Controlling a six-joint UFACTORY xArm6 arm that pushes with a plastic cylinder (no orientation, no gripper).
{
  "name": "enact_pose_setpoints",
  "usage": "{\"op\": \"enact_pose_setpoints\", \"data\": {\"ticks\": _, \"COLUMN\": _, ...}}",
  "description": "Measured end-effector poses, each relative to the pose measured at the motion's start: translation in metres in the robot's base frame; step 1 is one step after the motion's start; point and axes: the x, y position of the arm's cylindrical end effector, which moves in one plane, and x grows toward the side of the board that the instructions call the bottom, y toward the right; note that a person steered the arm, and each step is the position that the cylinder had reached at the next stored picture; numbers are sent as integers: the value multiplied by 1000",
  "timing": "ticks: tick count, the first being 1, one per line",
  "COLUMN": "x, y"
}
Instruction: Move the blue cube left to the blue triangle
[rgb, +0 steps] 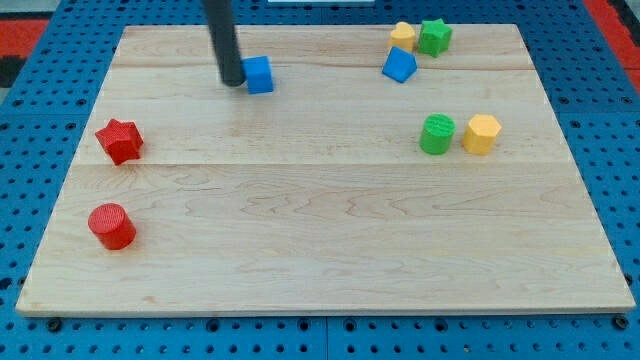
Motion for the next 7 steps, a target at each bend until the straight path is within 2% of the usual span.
{"op": "enact_pose_setpoints", "data": {"ticks": 3, "x": -20, "y": 135}}
{"op": "enact_pose_setpoints", "data": {"ticks": 4, "x": -18, "y": 158}}
{"op": "enact_pose_setpoints", "data": {"ticks": 6, "x": -2, "y": -94}}
{"op": "enact_pose_setpoints", "data": {"ticks": 7, "x": 61, "y": -182}}
